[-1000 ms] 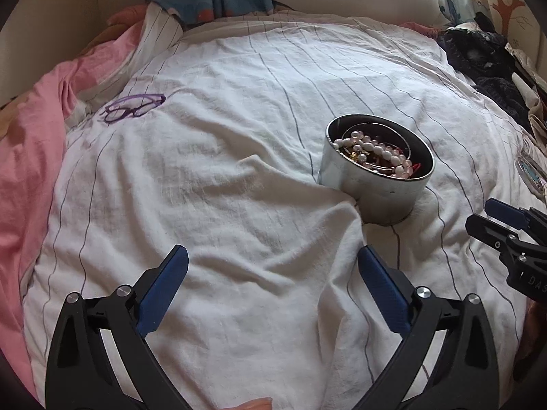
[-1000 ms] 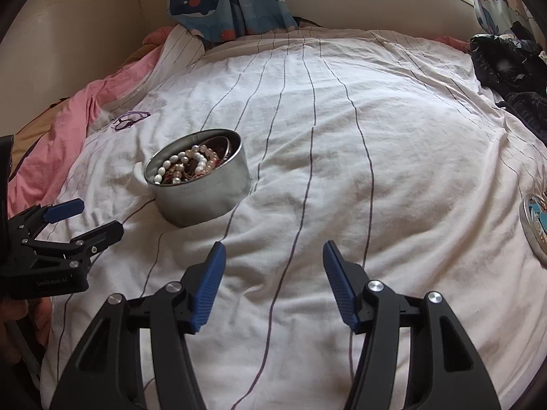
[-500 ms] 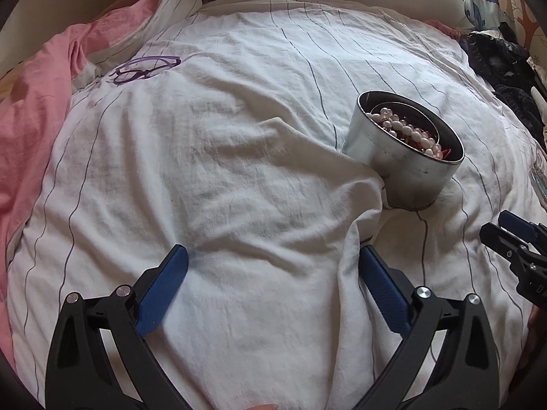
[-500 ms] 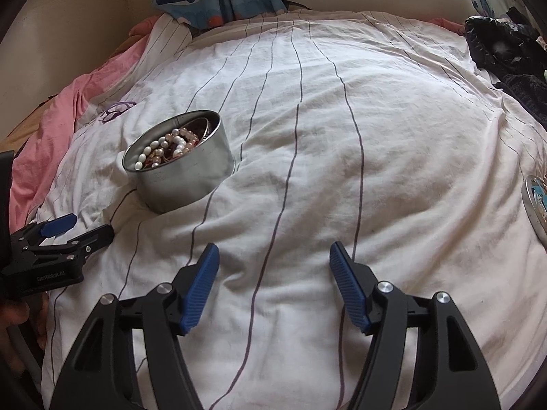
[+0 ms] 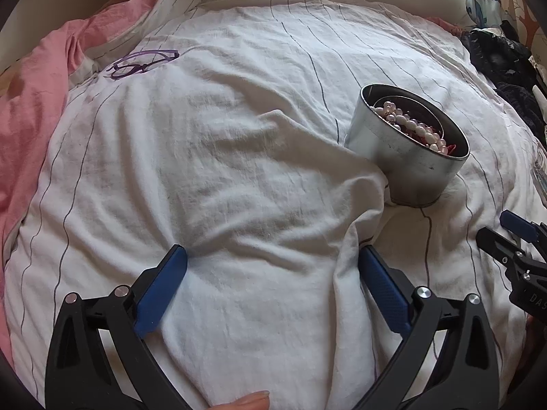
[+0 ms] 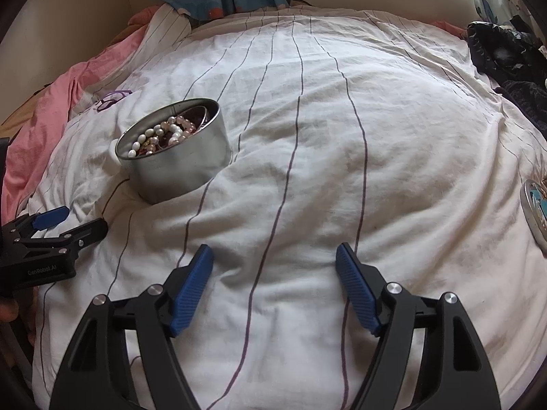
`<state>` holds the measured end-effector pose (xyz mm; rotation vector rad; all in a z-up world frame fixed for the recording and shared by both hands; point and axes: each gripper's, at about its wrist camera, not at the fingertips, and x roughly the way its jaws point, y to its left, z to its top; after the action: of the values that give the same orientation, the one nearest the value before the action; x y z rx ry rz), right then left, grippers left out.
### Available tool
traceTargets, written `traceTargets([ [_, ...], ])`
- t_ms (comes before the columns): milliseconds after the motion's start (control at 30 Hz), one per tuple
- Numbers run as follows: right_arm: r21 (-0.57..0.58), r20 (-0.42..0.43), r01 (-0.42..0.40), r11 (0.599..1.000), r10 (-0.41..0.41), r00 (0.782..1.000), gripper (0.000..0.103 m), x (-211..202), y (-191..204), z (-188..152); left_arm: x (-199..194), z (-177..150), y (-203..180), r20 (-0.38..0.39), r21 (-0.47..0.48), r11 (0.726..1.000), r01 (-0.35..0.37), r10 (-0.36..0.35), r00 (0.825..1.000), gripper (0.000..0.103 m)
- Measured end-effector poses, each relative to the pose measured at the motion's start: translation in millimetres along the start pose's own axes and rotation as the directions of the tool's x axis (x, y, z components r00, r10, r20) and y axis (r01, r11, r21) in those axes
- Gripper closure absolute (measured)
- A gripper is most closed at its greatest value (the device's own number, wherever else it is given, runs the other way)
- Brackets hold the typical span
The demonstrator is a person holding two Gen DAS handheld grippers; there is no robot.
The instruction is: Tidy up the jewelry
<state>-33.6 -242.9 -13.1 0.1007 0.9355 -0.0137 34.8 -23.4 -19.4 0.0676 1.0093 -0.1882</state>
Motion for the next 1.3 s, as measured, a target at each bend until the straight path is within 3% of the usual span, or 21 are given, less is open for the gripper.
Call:
traceTargets([
  [467,-0.069,0.027,0.058,0.996,-0.056,0.998,0.025,-3,12,-1,4,1,0,-0.006,-0.004,1.0,-0.001,0.001,1.0,0.007],
  [1300,-0.083,0.034,0.062,0.995,-0.06,0.998,0.024,-4,14,0,4,1,0,-0.007,-0.004,1.0,-0.003,0.002,1.0,0.007],
])
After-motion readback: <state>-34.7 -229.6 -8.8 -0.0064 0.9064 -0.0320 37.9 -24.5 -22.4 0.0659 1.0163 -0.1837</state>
